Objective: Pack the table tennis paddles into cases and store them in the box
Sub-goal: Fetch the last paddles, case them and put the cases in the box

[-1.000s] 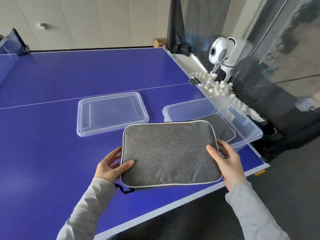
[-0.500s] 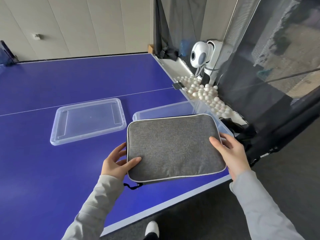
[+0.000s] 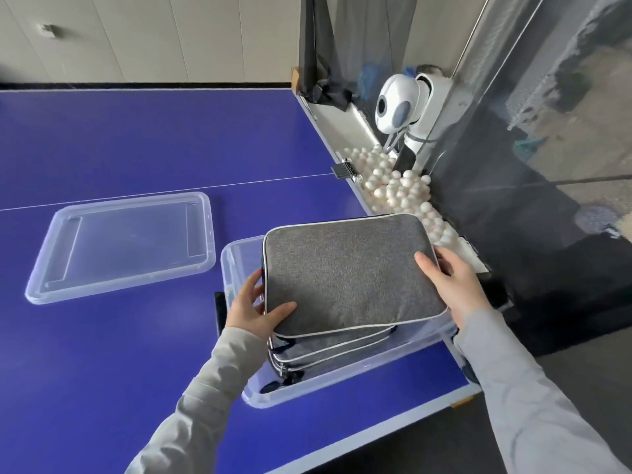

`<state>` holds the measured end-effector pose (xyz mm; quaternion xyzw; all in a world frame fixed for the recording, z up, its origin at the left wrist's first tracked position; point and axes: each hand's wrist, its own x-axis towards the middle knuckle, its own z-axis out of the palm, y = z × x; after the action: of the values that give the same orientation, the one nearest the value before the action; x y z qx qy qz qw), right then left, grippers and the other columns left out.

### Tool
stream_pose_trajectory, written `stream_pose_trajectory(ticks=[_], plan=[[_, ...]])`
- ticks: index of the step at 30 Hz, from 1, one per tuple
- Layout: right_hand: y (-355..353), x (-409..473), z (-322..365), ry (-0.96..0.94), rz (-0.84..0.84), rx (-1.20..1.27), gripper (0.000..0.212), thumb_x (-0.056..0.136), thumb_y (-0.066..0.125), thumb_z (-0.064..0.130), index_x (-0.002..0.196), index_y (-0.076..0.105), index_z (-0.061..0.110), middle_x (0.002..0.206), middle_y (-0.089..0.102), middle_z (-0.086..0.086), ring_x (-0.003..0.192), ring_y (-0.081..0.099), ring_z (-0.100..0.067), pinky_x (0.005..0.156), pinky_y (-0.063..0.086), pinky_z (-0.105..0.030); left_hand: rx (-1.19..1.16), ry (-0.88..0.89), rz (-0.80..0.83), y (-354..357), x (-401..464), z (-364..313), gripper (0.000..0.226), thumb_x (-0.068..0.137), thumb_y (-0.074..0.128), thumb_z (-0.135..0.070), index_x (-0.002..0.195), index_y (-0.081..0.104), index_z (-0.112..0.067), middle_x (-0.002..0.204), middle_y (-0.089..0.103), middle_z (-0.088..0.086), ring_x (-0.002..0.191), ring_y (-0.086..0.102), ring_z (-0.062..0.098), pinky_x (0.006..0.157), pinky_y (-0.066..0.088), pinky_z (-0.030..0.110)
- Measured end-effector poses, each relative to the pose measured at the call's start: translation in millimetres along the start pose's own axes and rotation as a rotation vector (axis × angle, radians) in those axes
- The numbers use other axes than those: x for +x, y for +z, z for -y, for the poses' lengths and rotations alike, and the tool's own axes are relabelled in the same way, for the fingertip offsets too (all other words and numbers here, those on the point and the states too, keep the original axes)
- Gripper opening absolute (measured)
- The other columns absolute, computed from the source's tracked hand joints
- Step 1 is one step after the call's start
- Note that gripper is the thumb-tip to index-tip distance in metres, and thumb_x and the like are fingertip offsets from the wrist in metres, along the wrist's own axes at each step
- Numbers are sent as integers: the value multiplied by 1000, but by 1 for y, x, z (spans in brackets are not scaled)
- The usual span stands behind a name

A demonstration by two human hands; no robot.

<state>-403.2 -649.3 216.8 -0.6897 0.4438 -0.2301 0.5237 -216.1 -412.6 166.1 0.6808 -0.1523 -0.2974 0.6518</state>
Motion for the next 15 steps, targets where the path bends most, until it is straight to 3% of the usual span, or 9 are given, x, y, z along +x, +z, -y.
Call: stream_pose_trajectory(ticks=[2, 4, 9, 12, 15], plan=[[1, 17, -5, 19, 57, -24, 26, 78, 71, 44, 101, 64, 35, 107, 69, 8, 100, 64, -12, 95, 51, -41, -4, -15, 5, 12, 10, 11, 72, 74, 72, 7, 134, 41, -18, 115, 58, -1, 96, 61, 14, 73, 50, 13], [3, 28, -14, 53, 134, -60, 40, 71, 76, 45, 107, 61, 35, 110, 68, 10, 100, 64, -9, 93, 52, -39, -10, -47, -18, 20, 14, 25, 69, 73, 73, 7, 127, 42, -24, 107, 60, -9, 92, 61, 5, 70, 50, 11], [13, 53, -35, 133, 250, -182, 80, 62, 82, 46, 131, 48, 25, 122, 62, 6, 110, 60, -12, 100, 48, -41, 51, -163, -88, 25, 25, 55, 80, 67, 83, -12, 133, 42, -30, 119, 61, -8, 108, 60, 16, 92, 50, 35], [21, 59, -51, 146, 300, -203, 81, 58, 83, 47, 129, 48, 27, 119, 63, 6, 107, 61, -13, 96, 50, -38, 68, -226, -136, 28, 26, 64, 94, 50, 85, -34, 134, 42, -33, 122, 62, -3, 111, 60, 22, 97, 49, 45], [30, 60, -68, 149, 343, -215, 73, 61, 84, 40, 124, 49, 30, 116, 64, 7, 103, 62, -11, 90, 51, -33, 86, -273, -200, 32, 23, 74, 100, 46, 86, -34, 135, 41, -33, 123, 61, 1, 111, 59, 24, 97, 49, 46]])
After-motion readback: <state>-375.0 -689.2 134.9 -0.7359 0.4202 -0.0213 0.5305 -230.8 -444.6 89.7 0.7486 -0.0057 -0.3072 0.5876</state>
